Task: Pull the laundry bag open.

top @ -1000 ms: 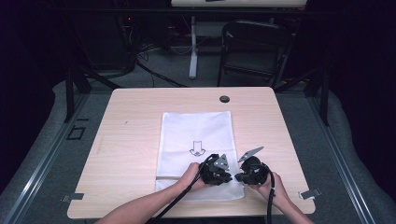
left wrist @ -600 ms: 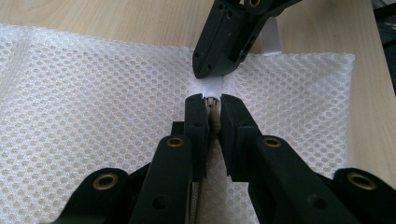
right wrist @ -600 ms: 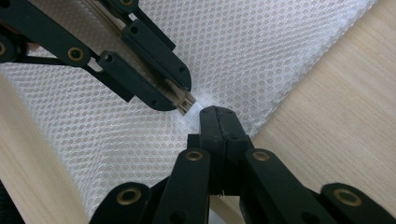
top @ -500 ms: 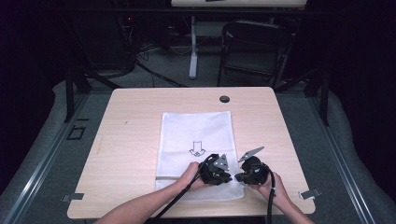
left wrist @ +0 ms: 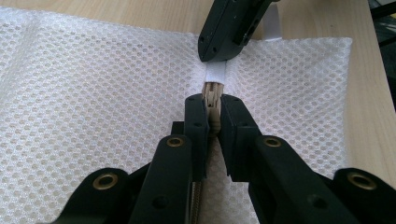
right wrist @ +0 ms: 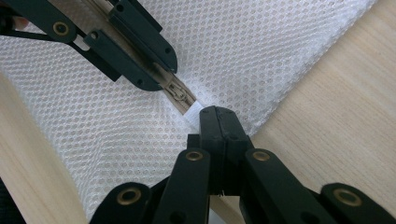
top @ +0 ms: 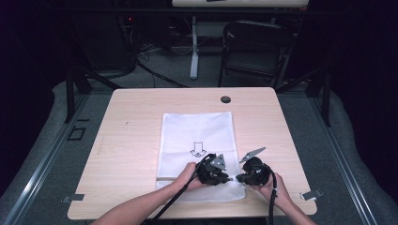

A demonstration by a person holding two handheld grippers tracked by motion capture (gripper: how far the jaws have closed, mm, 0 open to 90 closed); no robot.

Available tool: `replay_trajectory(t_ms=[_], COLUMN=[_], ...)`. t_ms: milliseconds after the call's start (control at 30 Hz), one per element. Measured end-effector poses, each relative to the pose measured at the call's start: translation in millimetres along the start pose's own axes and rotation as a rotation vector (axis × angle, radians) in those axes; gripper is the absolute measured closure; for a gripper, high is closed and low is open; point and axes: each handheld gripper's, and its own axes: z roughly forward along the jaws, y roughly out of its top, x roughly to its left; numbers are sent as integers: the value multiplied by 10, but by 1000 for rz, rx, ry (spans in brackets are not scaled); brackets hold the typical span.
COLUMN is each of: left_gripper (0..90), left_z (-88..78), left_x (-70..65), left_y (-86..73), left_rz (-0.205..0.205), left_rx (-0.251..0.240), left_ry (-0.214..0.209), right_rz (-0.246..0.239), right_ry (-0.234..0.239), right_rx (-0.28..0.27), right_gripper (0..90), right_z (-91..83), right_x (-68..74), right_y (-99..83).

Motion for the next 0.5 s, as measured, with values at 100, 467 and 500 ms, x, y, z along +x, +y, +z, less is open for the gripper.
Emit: replay_trajectory(t_ms=[100,467,500], left_gripper=[821,820,820], left_z=[-2,-70,-82], left_x=[-7,-1,3], left_y=[-4,-53,-52], left_rz=[-2,-5,-5], left_rx=[-3,-2,5], left_ry=[2,10,2], right_rz=[0,-11,-10], right_ry=[7,-1,-1], right_rx=[-3,0,-1], right_gripper=[900,900,900], right_z=[0,1,2], right_x=[-1,-4,-4], right_y=[-2,-1,0])
